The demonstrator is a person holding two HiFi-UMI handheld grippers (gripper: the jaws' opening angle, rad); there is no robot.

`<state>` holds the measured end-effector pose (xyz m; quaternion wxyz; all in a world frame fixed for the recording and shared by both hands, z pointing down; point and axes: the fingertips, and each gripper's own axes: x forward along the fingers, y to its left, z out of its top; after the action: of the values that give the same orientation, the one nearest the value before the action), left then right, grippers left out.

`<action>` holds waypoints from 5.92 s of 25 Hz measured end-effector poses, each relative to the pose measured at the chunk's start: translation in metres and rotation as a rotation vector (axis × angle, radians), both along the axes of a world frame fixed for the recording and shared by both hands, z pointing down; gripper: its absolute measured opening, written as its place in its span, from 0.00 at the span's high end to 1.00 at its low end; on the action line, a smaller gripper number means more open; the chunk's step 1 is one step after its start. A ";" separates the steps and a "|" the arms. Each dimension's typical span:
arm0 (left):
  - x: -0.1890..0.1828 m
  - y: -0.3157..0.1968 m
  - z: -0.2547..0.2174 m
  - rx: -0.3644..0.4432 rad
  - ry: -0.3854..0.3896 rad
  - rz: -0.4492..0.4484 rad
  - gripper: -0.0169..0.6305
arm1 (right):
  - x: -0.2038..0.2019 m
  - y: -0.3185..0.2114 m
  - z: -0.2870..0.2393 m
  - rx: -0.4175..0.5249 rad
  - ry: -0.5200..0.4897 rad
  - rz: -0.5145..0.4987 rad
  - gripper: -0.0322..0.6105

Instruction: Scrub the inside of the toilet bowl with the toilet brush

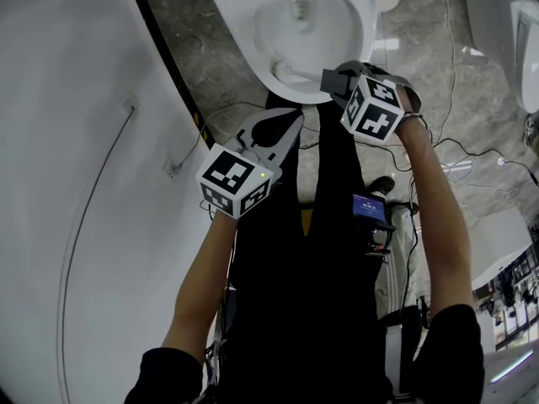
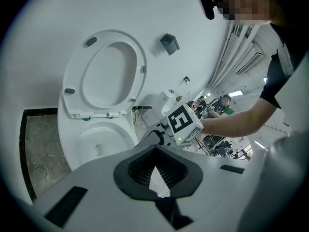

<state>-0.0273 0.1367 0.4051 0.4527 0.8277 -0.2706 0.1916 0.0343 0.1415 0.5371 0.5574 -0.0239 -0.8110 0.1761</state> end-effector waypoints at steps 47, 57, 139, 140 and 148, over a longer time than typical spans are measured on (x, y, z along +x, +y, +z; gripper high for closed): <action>-0.010 0.004 0.000 -0.003 -0.016 -0.009 0.96 | 0.122 -0.045 -0.011 0.075 0.276 0.041 0.71; -0.011 0.006 -0.001 -0.003 -0.017 -0.010 0.96 | 0.130 -0.077 -0.017 0.209 0.284 0.122 0.71; 0.003 0.009 0.001 -0.021 -0.010 0.018 0.96 | -0.012 -0.018 0.029 0.128 0.057 0.308 0.71; 0.004 0.009 0.001 -0.021 -0.010 0.020 0.96 | -0.011 -0.015 0.029 0.122 0.055 0.313 0.71; 0.009 0.016 0.002 -0.019 -0.011 0.034 0.96 | 0.003 0.008 0.029 0.094 0.051 0.314 0.71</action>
<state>-0.0182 0.1524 0.4074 0.4557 0.8268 -0.2571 0.2064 0.0373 0.1493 0.5664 0.5437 0.1339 -0.7978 0.2235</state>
